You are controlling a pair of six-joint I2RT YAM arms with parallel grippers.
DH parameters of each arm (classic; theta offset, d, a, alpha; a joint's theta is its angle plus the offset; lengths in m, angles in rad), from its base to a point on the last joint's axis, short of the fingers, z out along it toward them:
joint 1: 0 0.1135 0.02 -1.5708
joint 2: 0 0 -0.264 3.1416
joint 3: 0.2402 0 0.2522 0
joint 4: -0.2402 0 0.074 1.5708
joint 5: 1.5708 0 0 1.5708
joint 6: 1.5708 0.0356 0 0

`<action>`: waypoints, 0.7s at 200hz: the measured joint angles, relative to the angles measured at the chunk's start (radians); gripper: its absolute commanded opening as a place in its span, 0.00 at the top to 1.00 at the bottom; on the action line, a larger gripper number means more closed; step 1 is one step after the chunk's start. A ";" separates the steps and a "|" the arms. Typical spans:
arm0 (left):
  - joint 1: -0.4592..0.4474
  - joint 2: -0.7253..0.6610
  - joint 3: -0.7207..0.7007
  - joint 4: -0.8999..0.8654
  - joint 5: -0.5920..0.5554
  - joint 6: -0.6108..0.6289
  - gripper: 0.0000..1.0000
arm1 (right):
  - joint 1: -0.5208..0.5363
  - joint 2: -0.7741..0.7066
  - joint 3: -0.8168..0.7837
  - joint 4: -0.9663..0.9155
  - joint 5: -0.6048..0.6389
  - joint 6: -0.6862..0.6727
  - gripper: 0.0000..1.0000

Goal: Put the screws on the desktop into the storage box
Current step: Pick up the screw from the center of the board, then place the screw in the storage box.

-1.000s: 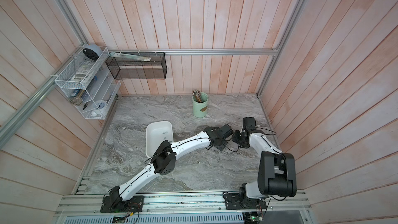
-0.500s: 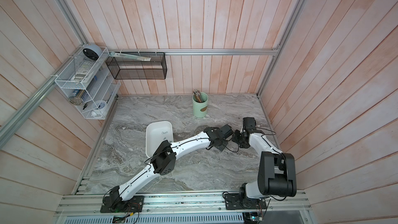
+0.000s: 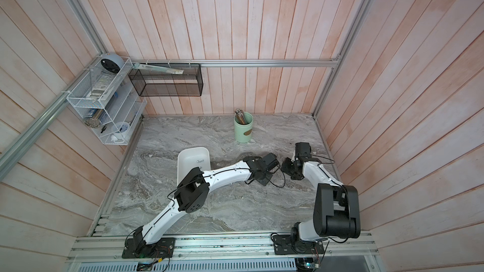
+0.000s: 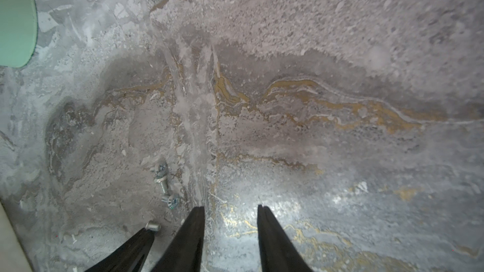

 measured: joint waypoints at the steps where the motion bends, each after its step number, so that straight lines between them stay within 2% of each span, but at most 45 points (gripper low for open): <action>1: 0.000 -0.002 -0.002 0.001 0.000 0.000 1.00 | 0.000 0.000 0.000 0.000 0.000 0.000 0.60; 93: 0.029 -0.275 -0.265 0.073 -0.001 -0.034 1.00 | 0.000 0.000 0.000 0.015 -0.034 0.000 0.60; 140: 0.062 -0.513 -0.470 0.106 -0.016 -0.055 1.00 | 0.000 0.013 0.000 0.023 -0.047 0.001 0.60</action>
